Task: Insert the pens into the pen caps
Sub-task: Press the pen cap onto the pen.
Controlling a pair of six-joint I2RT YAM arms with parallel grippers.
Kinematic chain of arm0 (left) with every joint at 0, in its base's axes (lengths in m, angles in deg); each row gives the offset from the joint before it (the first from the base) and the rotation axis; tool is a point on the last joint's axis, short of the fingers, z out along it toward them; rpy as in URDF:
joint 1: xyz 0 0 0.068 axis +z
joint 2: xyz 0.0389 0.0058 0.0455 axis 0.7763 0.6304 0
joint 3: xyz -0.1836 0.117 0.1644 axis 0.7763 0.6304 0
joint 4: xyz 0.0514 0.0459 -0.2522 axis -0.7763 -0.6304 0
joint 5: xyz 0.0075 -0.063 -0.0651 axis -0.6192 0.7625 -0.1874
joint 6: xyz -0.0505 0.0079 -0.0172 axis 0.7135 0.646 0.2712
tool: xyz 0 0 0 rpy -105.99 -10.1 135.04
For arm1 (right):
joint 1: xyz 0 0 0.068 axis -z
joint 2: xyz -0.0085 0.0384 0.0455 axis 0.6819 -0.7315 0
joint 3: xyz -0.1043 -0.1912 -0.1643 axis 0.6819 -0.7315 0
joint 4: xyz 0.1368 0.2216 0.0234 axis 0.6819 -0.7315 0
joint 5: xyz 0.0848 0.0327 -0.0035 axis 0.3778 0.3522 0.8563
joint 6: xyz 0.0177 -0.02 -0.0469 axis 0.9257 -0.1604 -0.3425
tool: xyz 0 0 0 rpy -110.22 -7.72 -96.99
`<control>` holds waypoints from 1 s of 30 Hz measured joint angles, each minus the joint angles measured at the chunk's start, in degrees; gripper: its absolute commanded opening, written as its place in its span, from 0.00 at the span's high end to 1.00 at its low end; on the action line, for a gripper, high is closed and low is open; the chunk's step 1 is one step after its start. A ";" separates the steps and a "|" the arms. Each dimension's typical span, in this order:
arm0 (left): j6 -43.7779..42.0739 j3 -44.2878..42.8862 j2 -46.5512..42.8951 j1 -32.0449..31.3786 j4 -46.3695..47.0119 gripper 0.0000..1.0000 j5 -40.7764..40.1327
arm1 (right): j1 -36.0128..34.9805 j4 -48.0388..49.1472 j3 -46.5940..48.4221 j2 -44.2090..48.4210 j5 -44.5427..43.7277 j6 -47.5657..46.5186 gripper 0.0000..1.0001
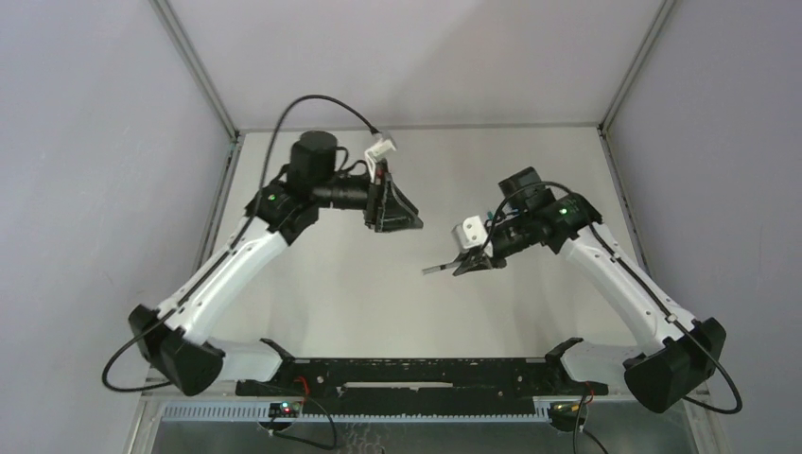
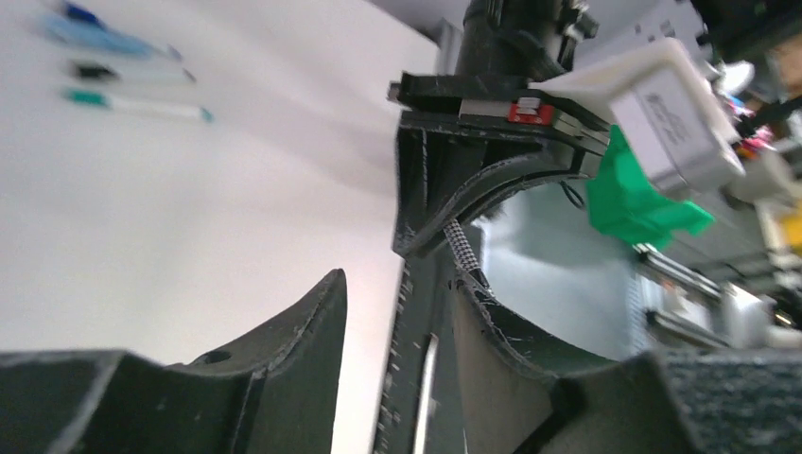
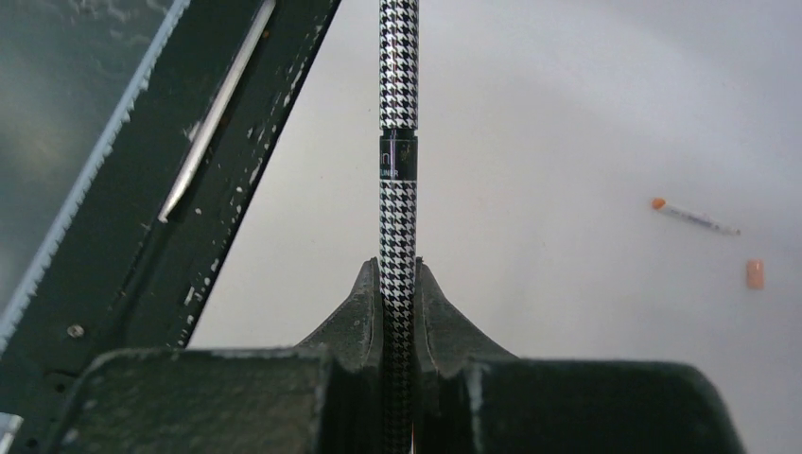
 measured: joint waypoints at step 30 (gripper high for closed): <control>47.39 16.74 -0.57 -5.57 71.41 0.26 -29.81 | 25.31 44.59 -7.74 10.19 20.72 79.87 1.00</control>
